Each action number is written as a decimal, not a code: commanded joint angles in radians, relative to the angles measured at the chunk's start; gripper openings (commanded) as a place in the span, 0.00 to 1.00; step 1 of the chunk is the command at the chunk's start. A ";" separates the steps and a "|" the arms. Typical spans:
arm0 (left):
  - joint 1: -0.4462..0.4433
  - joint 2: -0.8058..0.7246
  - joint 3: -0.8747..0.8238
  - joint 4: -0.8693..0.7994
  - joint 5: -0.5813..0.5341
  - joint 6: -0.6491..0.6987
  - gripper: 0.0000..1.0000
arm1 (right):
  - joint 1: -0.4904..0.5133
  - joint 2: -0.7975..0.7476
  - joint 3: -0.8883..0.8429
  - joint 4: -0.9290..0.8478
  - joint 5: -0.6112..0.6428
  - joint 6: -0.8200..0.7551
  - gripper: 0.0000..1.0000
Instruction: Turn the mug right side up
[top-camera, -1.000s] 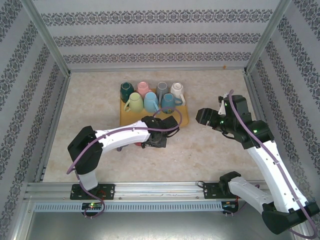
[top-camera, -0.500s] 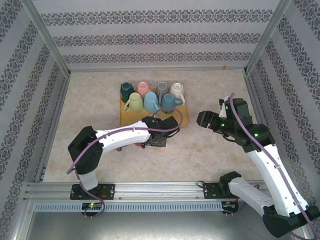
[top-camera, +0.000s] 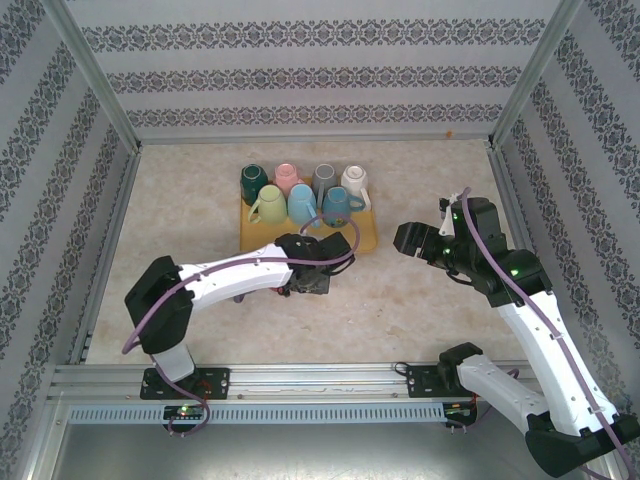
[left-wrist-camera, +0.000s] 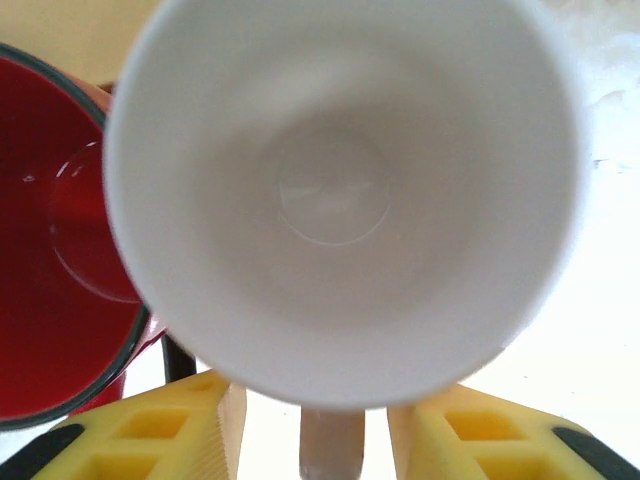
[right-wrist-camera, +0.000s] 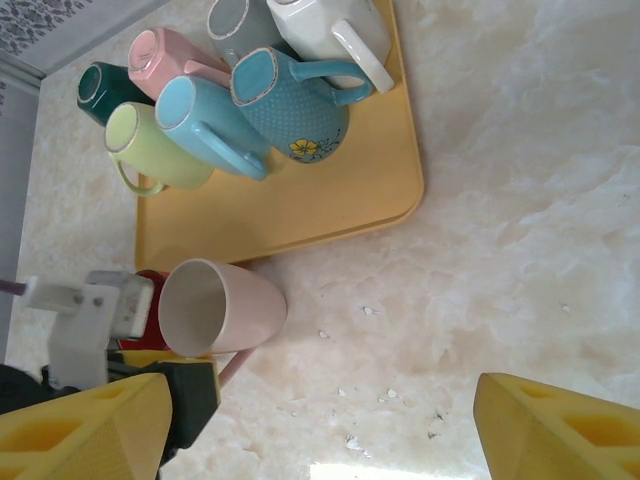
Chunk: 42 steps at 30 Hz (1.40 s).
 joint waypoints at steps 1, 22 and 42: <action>-0.013 -0.063 0.045 -0.014 -0.015 0.022 0.45 | 0.011 -0.004 0.033 -0.027 0.006 -0.028 0.81; 0.410 -0.059 0.339 -0.093 0.364 0.728 0.66 | 0.025 0.027 0.118 -0.005 -0.221 -0.232 0.82; 0.421 0.493 0.956 -0.428 0.079 0.032 0.70 | 0.028 0.012 0.043 -0.078 -0.051 -0.087 0.79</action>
